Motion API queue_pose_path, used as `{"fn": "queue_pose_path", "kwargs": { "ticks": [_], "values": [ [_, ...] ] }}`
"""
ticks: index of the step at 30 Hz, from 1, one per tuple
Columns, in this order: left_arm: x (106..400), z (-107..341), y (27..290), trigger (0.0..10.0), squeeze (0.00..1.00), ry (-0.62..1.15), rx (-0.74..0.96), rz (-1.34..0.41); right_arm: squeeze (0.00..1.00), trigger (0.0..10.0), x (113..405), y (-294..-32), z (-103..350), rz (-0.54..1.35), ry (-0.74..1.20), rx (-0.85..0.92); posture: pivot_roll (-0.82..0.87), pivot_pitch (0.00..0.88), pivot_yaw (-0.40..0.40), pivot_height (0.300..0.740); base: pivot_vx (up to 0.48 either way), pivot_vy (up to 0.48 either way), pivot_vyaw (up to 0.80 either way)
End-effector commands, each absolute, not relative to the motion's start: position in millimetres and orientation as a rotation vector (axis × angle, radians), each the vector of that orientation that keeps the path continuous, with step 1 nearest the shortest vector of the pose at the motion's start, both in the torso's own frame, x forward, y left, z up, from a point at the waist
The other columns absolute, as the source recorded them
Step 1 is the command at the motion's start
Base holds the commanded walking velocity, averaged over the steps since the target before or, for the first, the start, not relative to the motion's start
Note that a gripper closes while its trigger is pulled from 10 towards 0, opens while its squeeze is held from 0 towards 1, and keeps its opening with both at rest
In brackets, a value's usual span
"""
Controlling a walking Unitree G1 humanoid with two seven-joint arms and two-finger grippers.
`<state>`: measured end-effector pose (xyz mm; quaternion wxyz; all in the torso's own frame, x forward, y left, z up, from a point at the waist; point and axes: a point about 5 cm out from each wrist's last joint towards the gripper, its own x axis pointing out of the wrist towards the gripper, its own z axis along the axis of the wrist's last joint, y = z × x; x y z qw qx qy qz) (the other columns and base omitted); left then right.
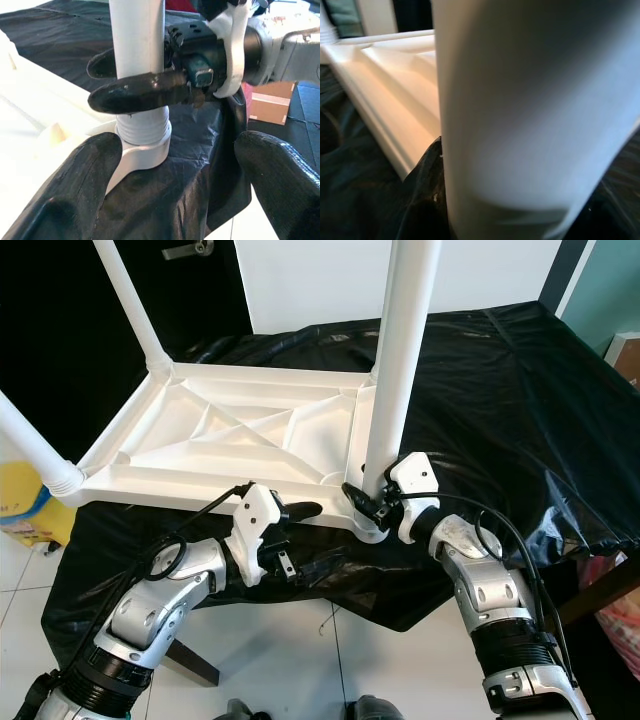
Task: Building children table
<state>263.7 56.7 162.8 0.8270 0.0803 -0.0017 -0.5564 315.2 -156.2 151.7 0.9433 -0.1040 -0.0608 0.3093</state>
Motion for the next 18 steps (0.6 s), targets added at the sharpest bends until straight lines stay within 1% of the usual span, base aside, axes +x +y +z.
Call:
{"fn": "queue_pose_path", "kwargs": {
  "ticks": [1,2,3,4,5,7,9,11,13,15,17,18],
  "values": [
    [271,163,62,10.0,0.0,0.004,0.186,-1.053,0.0,0.0,315,-162,136,0.564,-0.058,-0.245,-0.16,0.046,0.037,0.74,0.0,0.0,0.0],
    [271,163,62,10.0,0.0,0.004,0.186,-1.053,0.0,0.0,315,-162,136,0.564,-0.058,-0.245,-0.16,0.046,0.037,0.74,0.0,0.0,0.0],
    [273,163,60,10.0,0.0,-0.011,0.178,-1.011,0.0,0.0,315,-163,128,0.433,-0.03,-0.22,-0.17,0.04,0.029,0.74,0.0,0.0,0.0],
    [274,163,59,10.0,0.0,-0.022,0.176,-0.99,0.0,0.0,315,-163,126,0.382,-0.023,-0.208,-0.17,0.04,0.029,0.74,0.0,0.0,0.0],
    [274,163,59,10.0,0.0,-0.022,0.176,-0.99,0.0,0.0,315,-163,126,0.382,-0.023,-0.208,-0.17,0.04,0.029,0.74,0.0,0.0,0.0],
    [276,162,58,10.0,0.0,-0.017,0.158,-0.957,0.0,0.0,312,-160,122,0.297,-0.013,-0.174,-0.17,0.039,0.024,0.74,0.0,0.0,0.0],
    [276,162,58,10.0,0.0,-0.017,0.158,-0.957,0.0,0.0,312,-160,122,0.297,-0.013,-0.174,-0.17,0.039,0.024,0.74,0.0,0.0,0.0],
    [281,162,56,10.0,0.0,-0.029,0.156,-0.89,0.0,0.0,307,-153,112,0.137,0.039,-0.068,-0.17,0.038,0.012,0.74,0.0,0.0,0.0],
    [281,162,56,10.0,0.0,-0.029,0.156,-0.89,0.0,0.0,307,-153,112,0.137,0.039,-0.068,-0.17,0.038,0.012,0.74,0.0,0.0,0.0],
    [283,161,55,10.0,0.0,-0.028,0.144,-0.855,0.0,0.0,301,-144,104,0.017,0.066,-0.004,-0.17,0.038,0.007,0.74,0.0,0.0,0.0],
    [284,161,54,10.0,0.0,-0.023,0.135,-0.851,0.0,0.0,299,-139,103,-0.019,0.069,0.015,-0.17,0.035,0.002,0.74,0.0,0.0,0.0],
    [284,162,54,10.0,0.0,-0.024,0.135,-0.842,0.0,4.2,299,-132,102,-0.044,0.072,0.048,-0.16,0.034,-0.001,0.74,0.0,0.0,0.0]
  ]
}}
